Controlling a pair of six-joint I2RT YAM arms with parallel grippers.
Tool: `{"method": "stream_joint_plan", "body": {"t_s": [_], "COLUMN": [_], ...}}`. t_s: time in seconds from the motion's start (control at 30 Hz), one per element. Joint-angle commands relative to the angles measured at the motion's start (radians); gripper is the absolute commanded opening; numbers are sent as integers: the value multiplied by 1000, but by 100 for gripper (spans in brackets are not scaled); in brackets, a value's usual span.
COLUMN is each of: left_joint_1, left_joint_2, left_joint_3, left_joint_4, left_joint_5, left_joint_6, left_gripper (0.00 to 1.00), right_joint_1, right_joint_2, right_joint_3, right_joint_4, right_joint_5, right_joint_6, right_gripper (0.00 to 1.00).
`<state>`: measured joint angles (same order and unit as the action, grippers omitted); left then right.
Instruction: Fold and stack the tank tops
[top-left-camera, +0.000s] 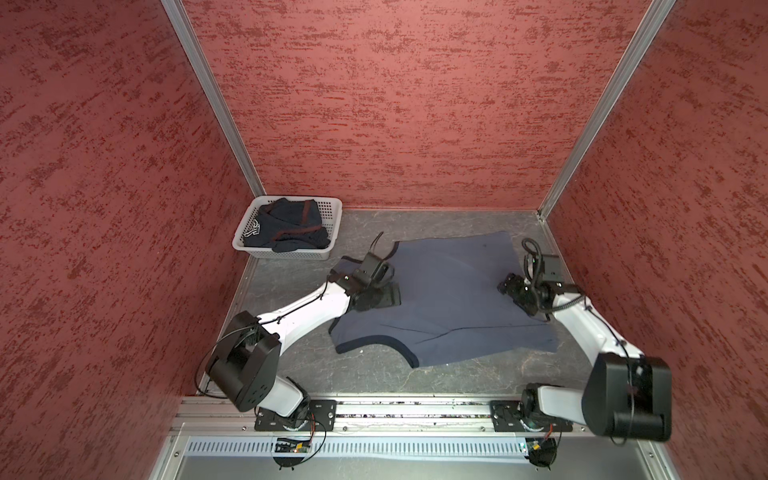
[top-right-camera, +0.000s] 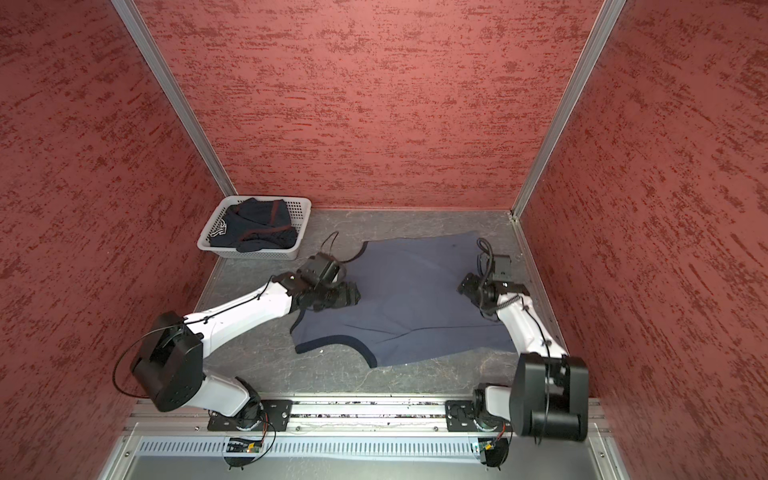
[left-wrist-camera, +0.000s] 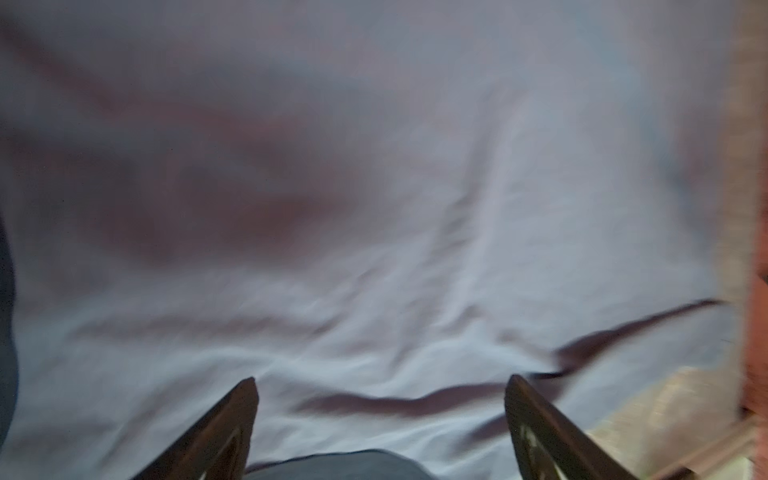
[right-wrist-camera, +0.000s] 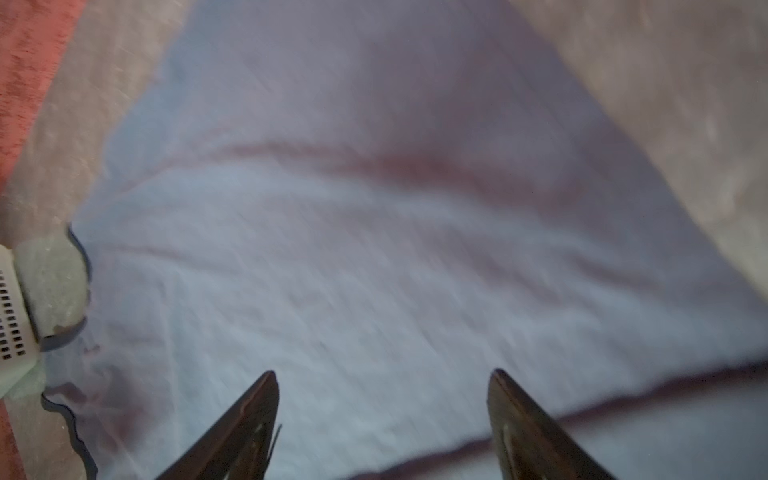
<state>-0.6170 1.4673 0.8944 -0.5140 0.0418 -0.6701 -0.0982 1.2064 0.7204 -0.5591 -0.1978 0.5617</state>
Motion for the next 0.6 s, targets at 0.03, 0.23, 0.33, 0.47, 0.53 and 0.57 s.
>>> {"method": "stream_joint_plan", "body": {"t_s": [0.03,0.23,0.33,0.47,0.53,0.57], "left_joint_1": [63,98,117,139,152,157], "left_joint_2": [-77,-111,-126,-151,-160,-163], "left_joint_3": [-154,-263,-306,-354,-373,-377], "left_joint_4": [121,153,165,189,199,198], "left_joint_5": [-25,-28,-22,-4,0,-3], "left_joint_6": [-66,-82,-84,-84,-83,-82], "left_gripper": [93,93,93,93,93,93], "right_joint_1": [15,230,332,494,568,590], "right_joint_2": [-143,-220,-197,-134,-93,-76], "right_joint_3": [-108,-195,-250,-261,-263,-267], "right_joint_4": [-5,45,128,180,185,185], "right_joint_5": [-57,-24,-32,27,60,67], "right_joint_6": [84,217,296,376,417,434], "right_gripper": [80,80,79,79,79,79]}}
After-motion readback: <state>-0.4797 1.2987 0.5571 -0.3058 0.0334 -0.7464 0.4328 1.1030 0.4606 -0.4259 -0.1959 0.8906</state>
